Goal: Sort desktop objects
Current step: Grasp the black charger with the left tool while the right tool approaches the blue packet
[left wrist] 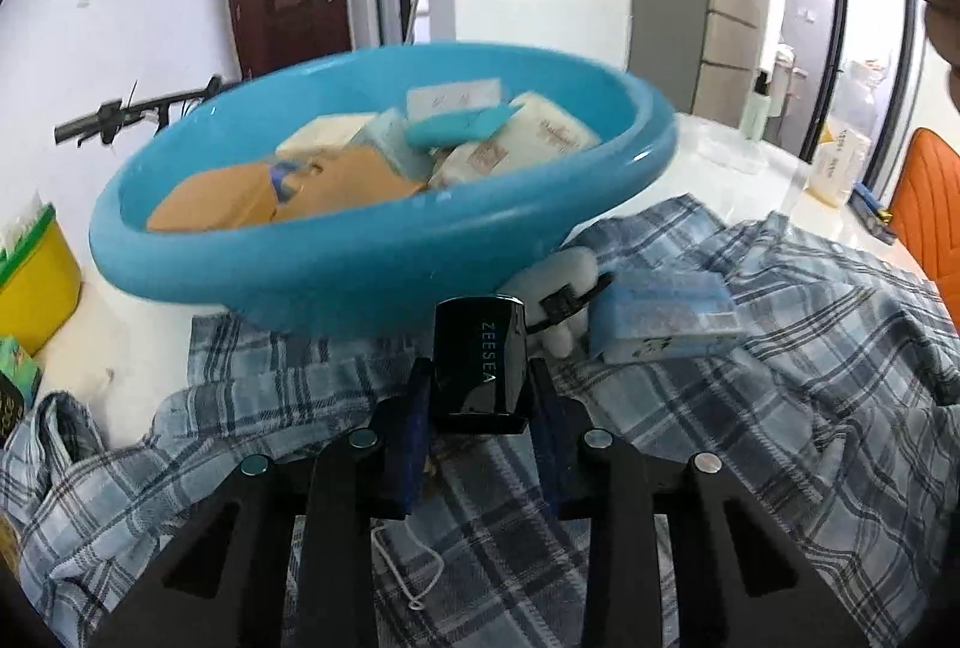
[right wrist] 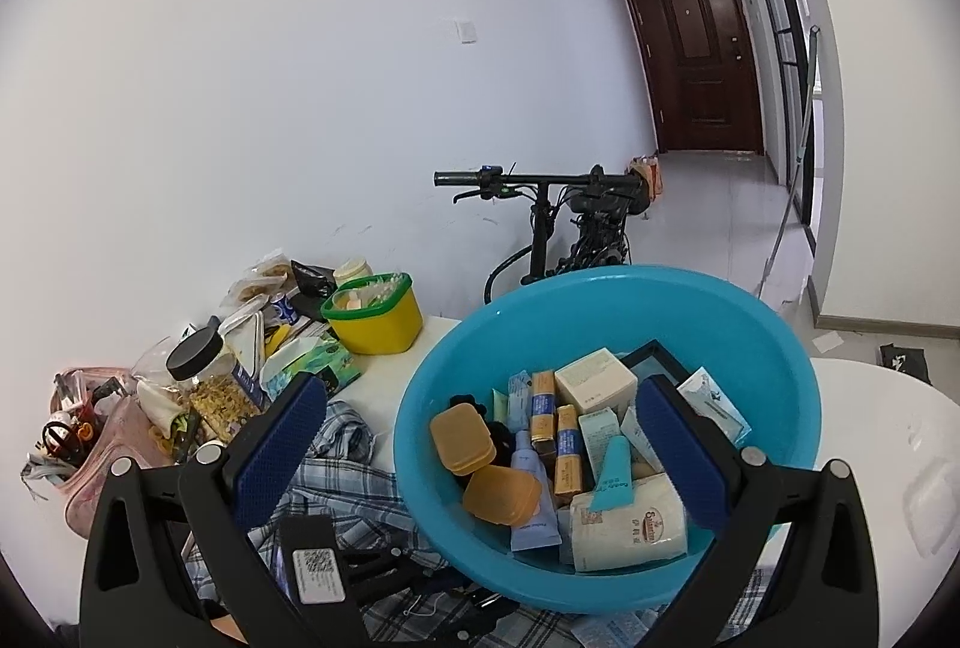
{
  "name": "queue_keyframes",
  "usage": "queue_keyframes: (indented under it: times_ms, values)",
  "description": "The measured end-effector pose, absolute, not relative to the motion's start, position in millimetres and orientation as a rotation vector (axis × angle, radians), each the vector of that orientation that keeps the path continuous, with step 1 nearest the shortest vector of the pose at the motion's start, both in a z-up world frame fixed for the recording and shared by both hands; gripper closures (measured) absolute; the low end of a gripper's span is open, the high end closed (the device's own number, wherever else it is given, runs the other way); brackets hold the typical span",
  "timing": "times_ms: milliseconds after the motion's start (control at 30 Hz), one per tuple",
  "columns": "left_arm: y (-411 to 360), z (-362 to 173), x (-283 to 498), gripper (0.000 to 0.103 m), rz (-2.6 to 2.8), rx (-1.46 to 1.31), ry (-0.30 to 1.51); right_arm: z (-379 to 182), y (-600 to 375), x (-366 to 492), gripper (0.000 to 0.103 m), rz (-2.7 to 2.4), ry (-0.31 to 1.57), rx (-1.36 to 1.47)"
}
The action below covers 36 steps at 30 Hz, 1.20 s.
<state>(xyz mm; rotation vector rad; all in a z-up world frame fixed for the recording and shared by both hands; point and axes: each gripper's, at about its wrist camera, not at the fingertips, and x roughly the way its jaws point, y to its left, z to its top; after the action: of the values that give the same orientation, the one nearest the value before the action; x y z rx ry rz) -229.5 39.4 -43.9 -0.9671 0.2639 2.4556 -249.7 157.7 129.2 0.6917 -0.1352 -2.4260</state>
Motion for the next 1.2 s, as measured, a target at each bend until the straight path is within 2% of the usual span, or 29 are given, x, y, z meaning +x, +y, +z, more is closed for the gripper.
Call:
queue_keyframes:
  times_ms: [267, 367, 500, 667, 833, 900, 967, 1033, 1133, 1200]
  values:
    - [33, -39, -229, 0.071, 2.426, -0.954, 0.212, 140, 157, -225, 0.000, -2.366, -0.074, 0.646]
    - [30, -38, -229, 0.071, 2.423, -0.947, 0.181, 130, 164, -213, 0.000, -2.360, 0.015, 0.685]
    - [25, -39, -231, 0.071, 2.424, -0.956, 0.143, 96, 190, -198, 0.000, -2.391, 0.116, 0.726]
    - [26, -39, -229, 0.071, 2.429, -0.952, 0.157, 42, 217, -212, 0.000, -2.407, 0.079, 0.871]
    - [26, -39, -230, 0.071, 2.426, -0.956, 0.148, -19, 194, -223, 0.000, -2.345, 0.299, 1.027]
    - [27, -40, -230, 0.071, 2.428, -0.958, 0.153, -29, 192, -226, 0.006, -2.325, 0.306, 1.063]
    - [28, -39, -229, 0.071, 2.427, -0.953, 0.162, -32, 193, -228, 0.018, -2.323, 0.312, 1.080]
    - [30, -40, -228, 0.071, 2.428, -0.958, 0.175, -37, 194, -229, 0.025, -2.311, 0.304, 1.110]
    - [31, -41, -228, 0.071, 2.425, -0.961, 0.180, -46, 192, -231, 0.025, -2.299, 0.338, 1.145]
    - [30, -41, -228, 0.071, 2.428, -0.962, 0.177, -51, 191, -232, 0.031, -2.293, 0.343, 1.162]
